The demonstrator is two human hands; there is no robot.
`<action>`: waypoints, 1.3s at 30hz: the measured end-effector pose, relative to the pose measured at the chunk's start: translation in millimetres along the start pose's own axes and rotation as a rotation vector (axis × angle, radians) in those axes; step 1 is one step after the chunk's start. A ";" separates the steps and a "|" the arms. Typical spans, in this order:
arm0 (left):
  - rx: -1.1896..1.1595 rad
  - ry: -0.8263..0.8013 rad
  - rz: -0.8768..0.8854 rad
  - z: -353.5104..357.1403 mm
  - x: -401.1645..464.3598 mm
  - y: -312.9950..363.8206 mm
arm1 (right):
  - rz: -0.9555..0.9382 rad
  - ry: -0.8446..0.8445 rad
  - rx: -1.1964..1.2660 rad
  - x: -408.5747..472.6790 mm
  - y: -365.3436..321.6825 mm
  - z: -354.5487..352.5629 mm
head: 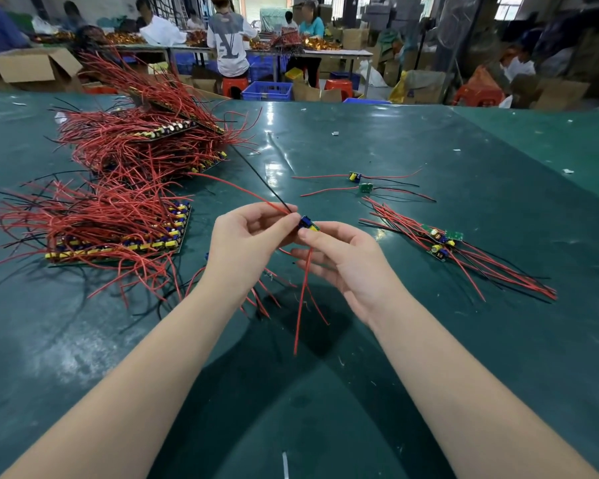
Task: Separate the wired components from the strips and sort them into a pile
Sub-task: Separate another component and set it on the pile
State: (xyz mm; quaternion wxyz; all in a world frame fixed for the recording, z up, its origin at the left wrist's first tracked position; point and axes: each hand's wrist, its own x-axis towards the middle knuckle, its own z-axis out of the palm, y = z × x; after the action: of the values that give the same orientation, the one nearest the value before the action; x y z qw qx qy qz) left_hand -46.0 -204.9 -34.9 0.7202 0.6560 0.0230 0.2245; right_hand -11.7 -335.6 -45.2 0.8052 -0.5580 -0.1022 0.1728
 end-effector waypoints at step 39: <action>-0.337 -0.102 -0.298 -8.9 7.0 2.5 | 0.030 -0.055 -0.112 -2.5 -7.4 -4.5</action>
State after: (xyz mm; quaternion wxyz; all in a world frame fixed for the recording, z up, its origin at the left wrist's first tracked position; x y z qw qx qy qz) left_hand -43.3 -194.1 -31.9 0.8451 0.5263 0.0456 0.0828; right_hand -11.1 -342.7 -39.8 0.7669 -0.5986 -0.1256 0.1944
